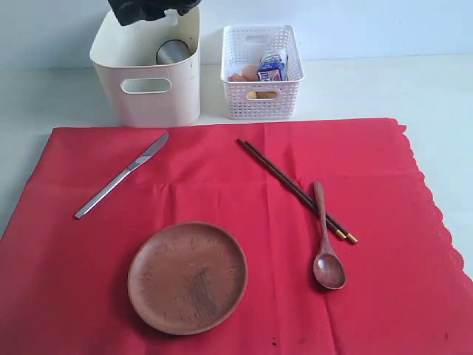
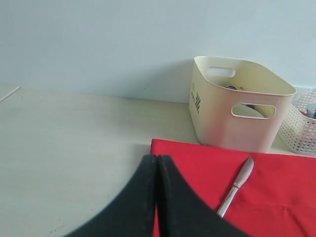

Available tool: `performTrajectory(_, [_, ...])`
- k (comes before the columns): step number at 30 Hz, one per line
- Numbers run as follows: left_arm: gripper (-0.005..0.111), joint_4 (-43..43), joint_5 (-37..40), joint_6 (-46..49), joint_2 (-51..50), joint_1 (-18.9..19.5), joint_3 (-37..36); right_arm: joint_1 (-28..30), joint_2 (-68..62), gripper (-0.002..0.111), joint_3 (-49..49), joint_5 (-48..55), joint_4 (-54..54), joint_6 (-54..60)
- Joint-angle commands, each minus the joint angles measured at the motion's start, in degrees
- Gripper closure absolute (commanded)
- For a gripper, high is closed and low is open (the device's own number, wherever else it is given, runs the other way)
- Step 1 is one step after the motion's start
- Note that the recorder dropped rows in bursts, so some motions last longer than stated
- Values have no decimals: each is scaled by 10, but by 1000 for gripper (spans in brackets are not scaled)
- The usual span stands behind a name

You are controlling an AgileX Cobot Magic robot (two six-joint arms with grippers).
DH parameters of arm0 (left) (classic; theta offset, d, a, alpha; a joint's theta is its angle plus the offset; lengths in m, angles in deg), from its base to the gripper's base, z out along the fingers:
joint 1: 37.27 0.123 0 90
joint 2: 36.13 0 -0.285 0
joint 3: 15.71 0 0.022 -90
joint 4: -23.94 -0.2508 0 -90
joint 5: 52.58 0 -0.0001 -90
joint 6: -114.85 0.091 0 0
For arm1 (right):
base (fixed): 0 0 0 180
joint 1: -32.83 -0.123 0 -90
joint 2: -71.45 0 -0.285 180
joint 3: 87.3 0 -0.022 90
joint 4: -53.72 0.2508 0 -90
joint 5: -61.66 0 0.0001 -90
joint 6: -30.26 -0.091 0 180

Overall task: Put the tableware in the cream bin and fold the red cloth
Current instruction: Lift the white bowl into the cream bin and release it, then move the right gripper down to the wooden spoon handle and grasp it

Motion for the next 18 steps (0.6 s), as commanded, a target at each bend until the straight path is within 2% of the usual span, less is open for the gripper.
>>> performTrajectory(1, [104, 5, 1, 0, 4, 1, 0, 3, 29, 62, -4, 80, -102, -79])
performTrajectory(8, [104, 5, 1, 0, 4, 1, 0, 3, 55, 62, 21, 165, -259, -186])
performTrajectory(13, [104, 5, 1, 0, 4, 1, 0, 19, 75, 62, 98, 199, -272, -188])
performTrajectory(18, [104, 5, 1, 0, 4, 1, 0, 47, 99, 62, 197, 171, -272, -188])
